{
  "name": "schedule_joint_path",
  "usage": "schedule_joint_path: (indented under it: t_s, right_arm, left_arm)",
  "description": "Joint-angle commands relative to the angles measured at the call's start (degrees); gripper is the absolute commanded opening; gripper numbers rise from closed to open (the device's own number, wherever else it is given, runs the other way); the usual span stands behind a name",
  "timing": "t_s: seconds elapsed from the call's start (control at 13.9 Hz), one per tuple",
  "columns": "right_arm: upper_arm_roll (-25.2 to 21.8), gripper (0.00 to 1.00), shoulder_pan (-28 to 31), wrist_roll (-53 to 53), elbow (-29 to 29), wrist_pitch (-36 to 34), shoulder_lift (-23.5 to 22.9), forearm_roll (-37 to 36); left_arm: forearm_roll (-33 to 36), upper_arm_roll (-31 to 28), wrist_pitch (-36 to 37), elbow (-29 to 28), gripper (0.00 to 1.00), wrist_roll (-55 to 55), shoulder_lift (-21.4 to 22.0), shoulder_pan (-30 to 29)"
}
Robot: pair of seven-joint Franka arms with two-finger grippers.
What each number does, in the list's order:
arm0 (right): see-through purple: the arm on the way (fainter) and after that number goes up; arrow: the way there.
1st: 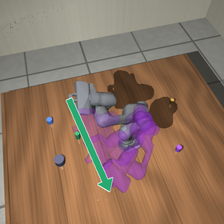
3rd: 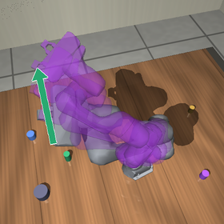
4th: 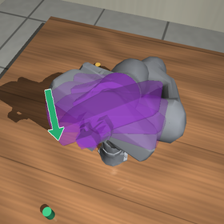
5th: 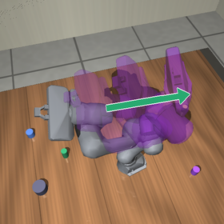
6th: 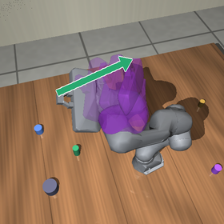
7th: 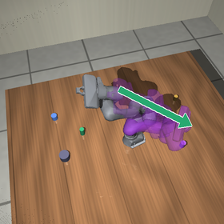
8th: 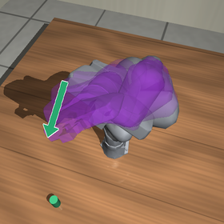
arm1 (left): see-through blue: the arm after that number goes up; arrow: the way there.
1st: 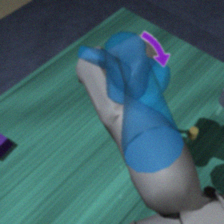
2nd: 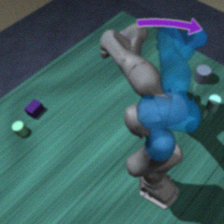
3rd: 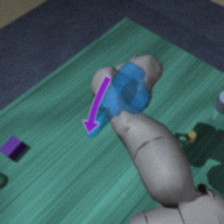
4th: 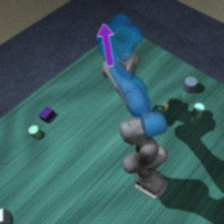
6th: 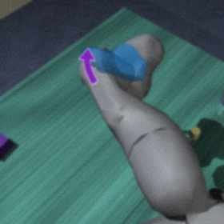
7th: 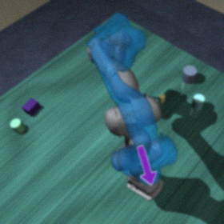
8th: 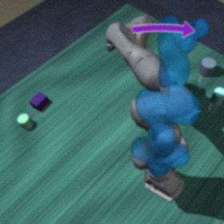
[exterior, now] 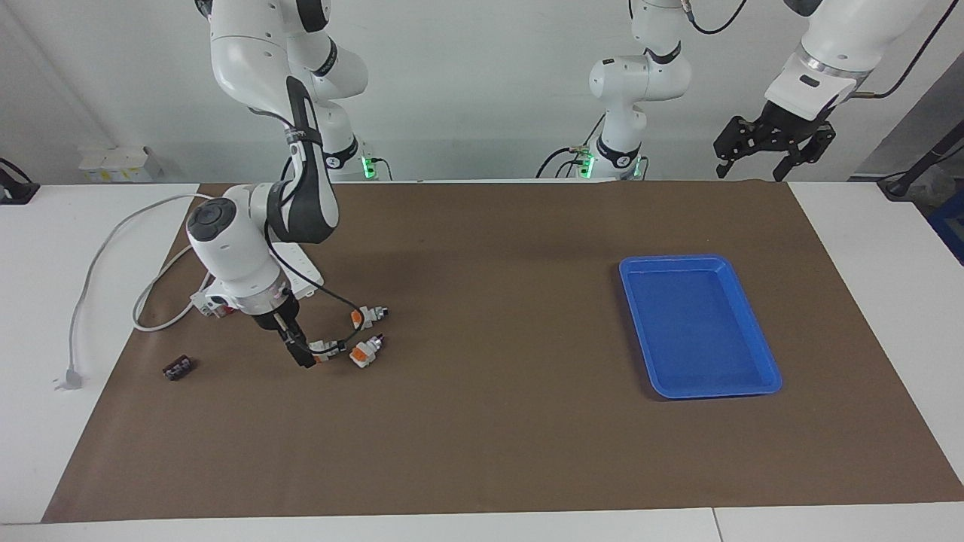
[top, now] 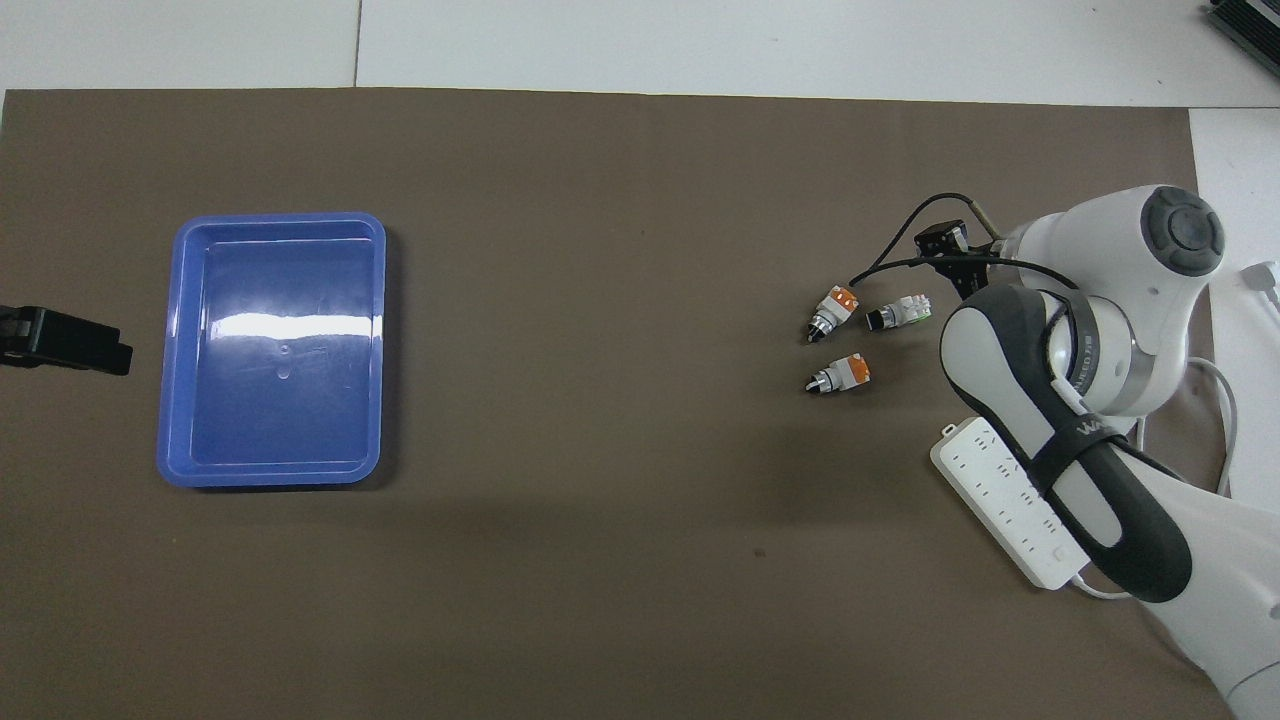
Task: Turn and place switch with both arms
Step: 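Grasp the orange-and-white switch farthest from the robot with the right gripper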
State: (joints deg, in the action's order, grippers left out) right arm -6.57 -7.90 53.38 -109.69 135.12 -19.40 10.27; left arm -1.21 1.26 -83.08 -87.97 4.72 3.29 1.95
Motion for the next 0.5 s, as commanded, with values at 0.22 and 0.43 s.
schedule_joint_path:
  t_s: [0.22,0.43]
  right_arm:
    - [0.24,1.00,-1.15,1.11,-2.90,3.57,-1.08,4.93]
    - [0.15,0.98,-0.80,-1.33,-3.25,4.10,-1.43,6.25]
  left_arm:
    - [1.12,0.23,0.38,-0.72,1.00,-0.59,0.84,-0.11]
    - [1.12,0.23,0.38,-0.72,1.00,-0.59,0.84,-0.11]
